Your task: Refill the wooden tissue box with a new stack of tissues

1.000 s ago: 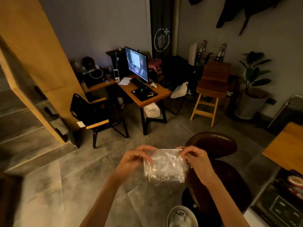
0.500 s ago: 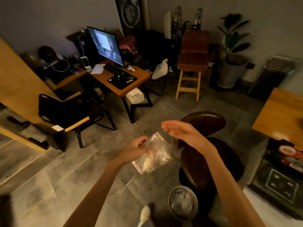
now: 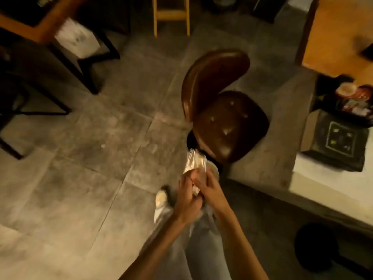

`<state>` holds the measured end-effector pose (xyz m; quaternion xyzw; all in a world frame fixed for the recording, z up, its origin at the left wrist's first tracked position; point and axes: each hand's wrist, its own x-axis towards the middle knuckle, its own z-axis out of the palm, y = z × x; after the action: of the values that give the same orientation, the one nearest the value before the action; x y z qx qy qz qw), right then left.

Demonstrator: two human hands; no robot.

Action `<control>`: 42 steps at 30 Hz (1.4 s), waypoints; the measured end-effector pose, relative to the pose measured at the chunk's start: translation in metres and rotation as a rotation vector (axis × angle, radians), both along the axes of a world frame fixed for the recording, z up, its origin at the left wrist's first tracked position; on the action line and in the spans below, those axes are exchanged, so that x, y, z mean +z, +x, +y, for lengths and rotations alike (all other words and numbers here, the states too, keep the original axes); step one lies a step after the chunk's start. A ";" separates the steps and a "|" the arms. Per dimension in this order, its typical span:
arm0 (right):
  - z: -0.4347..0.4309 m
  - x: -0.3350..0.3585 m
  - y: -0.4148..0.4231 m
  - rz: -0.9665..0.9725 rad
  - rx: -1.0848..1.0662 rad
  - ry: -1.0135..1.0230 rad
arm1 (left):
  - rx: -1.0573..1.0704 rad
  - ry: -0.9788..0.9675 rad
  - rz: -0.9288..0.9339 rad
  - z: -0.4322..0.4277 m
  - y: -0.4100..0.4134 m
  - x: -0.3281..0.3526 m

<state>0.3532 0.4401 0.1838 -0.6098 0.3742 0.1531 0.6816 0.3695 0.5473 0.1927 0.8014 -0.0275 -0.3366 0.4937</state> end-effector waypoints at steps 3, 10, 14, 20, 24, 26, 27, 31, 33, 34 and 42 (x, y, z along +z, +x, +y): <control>-0.009 -0.069 -0.021 0.108 -0.205 0.148 | 0.022 -0.065 0.126 0.005 -0.002 -0.056; -0.024 -0.249 -0.046 0.424 -0.537 0.597 | 0.034 0.108 0.245 0.006 0.006 -0.257; -0.034 -0.333 -0.059 0.480 -0.608 0.648 | -0.198 0.289 0.121 -0.007 0.000 -0.350; -0.061 -0.415 -0.053 0.434 -0.477 0.056 | -0.042 0.247 0.271 -0.019 -0.004 -0.447; -0.062 -0.468 -0.050 0.049 0.109 -0.917 | 0.053 0.212 0.351 -0.027 0.000 -0.487; -0.056 -0.501 -0.048 0.049 0.354 -1.105 | 0.014 0.174 0.366 -0.034 0.004 -0.504; -0.053 -0.517 -0.047 0.077 0.434 -1.103 | -0.001 0.144 0.381 -0.039 0.007 -0.511; -0.044 -0.579 -0.057 0.380 0.846 -0.918 | 0.017 0.058 0.421 -0.056 0.020 -0.527; -0.042 -0.598 -0.062 0.463 0.926 -0.851 | 0.036 0.053 0.435 -0.061 0.022 -0.529; -0.042 -0.604 -0.063 0.479 0.949 -0.850 | 0.045 0.045 0.441 -0.063 0.021 -0.531; -0.048 -0.570 -0.042 0.488 0.961 -0.903 | -0.074 0.129 0.419 -0.043 0.017 -0.531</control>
<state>0.3115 0.3919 -0.3863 -0.8793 0.2326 0.3994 0.1151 0.3866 0.5038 -0.3378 0.7424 0.0679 -0.5146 0.4236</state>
